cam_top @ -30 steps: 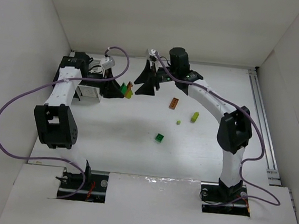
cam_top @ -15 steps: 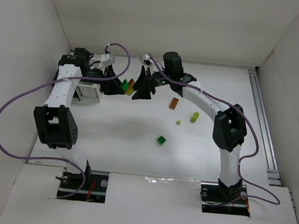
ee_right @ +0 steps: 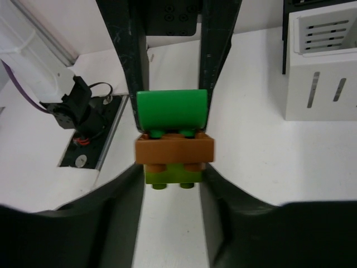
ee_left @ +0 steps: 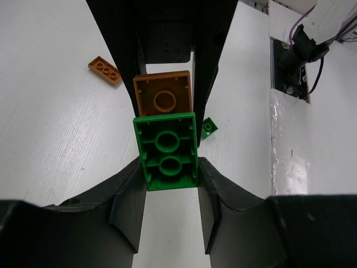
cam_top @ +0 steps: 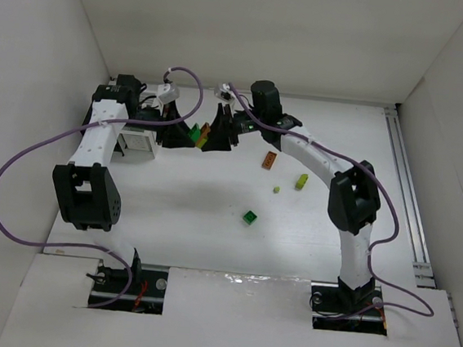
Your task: Sort the legos into containers by color
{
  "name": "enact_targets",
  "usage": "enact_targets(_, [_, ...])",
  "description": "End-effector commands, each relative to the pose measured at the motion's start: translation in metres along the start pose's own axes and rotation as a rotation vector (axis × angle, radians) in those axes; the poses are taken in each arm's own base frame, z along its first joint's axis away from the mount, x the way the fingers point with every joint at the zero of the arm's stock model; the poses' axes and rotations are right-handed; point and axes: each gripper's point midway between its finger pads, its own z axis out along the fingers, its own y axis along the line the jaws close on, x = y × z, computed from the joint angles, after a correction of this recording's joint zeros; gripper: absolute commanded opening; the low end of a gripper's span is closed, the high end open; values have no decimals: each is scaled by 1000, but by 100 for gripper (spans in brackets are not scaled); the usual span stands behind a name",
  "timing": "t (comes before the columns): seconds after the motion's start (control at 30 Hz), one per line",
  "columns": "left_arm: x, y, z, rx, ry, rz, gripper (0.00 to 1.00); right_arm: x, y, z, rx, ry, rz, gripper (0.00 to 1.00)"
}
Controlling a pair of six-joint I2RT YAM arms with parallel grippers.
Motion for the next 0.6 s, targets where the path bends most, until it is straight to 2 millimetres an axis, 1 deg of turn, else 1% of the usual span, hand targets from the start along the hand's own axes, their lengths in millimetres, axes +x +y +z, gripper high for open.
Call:
enact_targets(0.0, [-17, -12, 0, 22, -45, 70, 15, -31, 14, 7, -52, -42, -105, 43])
enact_targets(0.03, [-14, -12, 1, 24, -43, 60, 15, -31, 17, 11, -61, -40, -106, 37])
enact_targets(0.07, [-14, -12, 1, 24, -43, 60, 15, -31, 17, 11, -61, -40, -106, 23])
enact_targets(0.13, [-16, -14, 0, 22, -44, 69, 27, -31, 17, 11, -61, -40, -106, 9])
enact_targets(0.17, [-16, -14, 0, 22, -44, 69, 32, -27, 16, 11, -61, -39, -101, 3])
enact_targets(0.2, [-16, -14, 0, 22, -44, 69, 35, -31, 19, 10, -61, -42, -110, 0])
enact_targets(0.27, [-16, -14, 0, 22, -44, 69, 42, -23, 15, 10, -48, -35, -90, 0])
enact_targets(0.3, [-16, -14, 0, 22, -44, 69, 44, -28, 16, 9, -32, -40, -99, 0])
enact_targets(0.33, [-16, -14, 0, 22, -44, 69, 46, -24, 15, 10, -32, -38, -95, 0])
enact_targets(0.37, [-16, -14, 0, 22, -44, 69, 48, -29, 14, 8, -8, -45, -106, 0])
enact_targets(0.4, [-19, -14, -1, 21, -46, 70, 49, -24, 14, 8, -8, -39, -93, 0])
enact_targets(0.43, [-19, -14, -1, 21, -46, 70, 51, -24, 14, 7, 3, -39, -92, 0])
enact_targets(0.5, [-20, -11, -1, 19, -47, 68, 51, -21, 12, 7, 12, -36, -83, 0])
enact_targets(0.57, [-20, -12, -1, 19, -46, 57, 49, -25, 14, 6, 13, -40, -102, 0])
